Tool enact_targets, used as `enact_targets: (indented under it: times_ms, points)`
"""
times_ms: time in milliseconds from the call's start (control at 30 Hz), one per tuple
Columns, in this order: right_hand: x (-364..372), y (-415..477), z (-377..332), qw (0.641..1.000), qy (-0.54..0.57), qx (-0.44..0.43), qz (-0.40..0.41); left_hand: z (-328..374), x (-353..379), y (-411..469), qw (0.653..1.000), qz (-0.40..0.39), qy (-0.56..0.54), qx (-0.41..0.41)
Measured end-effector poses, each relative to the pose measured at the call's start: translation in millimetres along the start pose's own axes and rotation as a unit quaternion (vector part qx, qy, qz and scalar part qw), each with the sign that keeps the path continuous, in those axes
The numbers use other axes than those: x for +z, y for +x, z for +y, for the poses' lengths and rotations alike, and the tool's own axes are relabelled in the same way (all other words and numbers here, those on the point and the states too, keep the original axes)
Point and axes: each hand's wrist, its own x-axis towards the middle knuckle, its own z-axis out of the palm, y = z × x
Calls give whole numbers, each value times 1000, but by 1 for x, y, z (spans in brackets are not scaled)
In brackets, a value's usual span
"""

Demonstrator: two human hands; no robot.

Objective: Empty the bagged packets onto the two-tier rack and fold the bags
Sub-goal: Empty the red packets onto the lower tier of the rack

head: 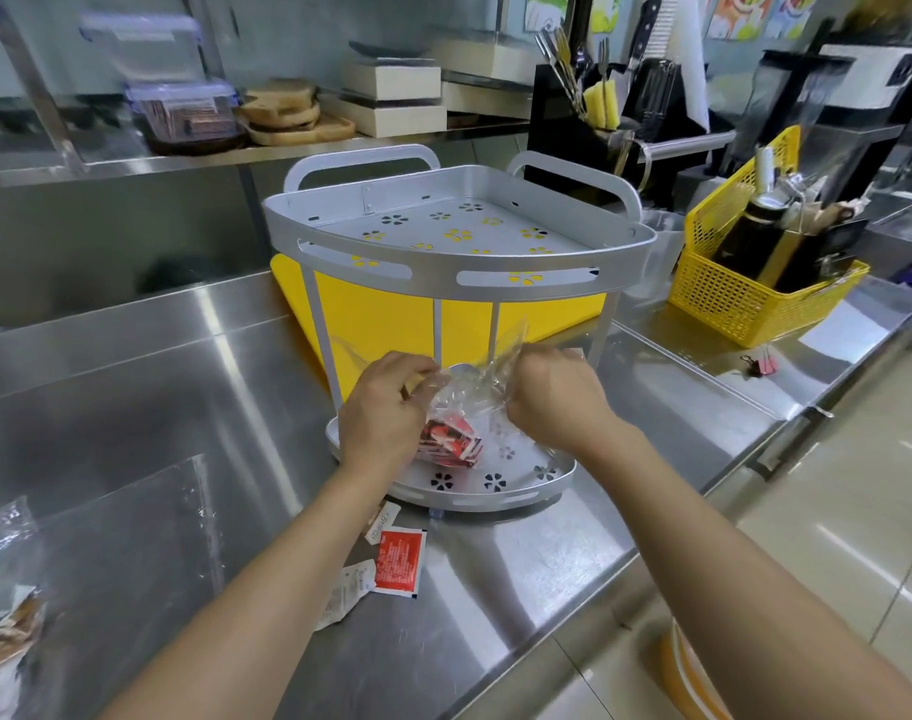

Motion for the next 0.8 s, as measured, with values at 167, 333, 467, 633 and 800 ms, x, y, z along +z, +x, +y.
enact_targets:
  times_ms: [167, 333, 467, 633, 800]
  points:
    - [4, 3, 3, 999, -7, -25, -19, -11, -1, 6, 978, -114, 162, -63]
    - [7, 6, 3, 998, 51, -33, 2, -9, 2, 7, 993, -73, 50, -72]
    - [1, 10, 4, 996, 33, -33, -70, 1, -4, 12, 998, 4, -17, -63]
    - [-1, 15, 9, 998, 4, -59, 30, 12, -5, 12, 994, 98, -45, -11]
    - [5, 13, 9, 992, -14, -82, 91, 1, 0, -4, 964, 153, -120, -181]
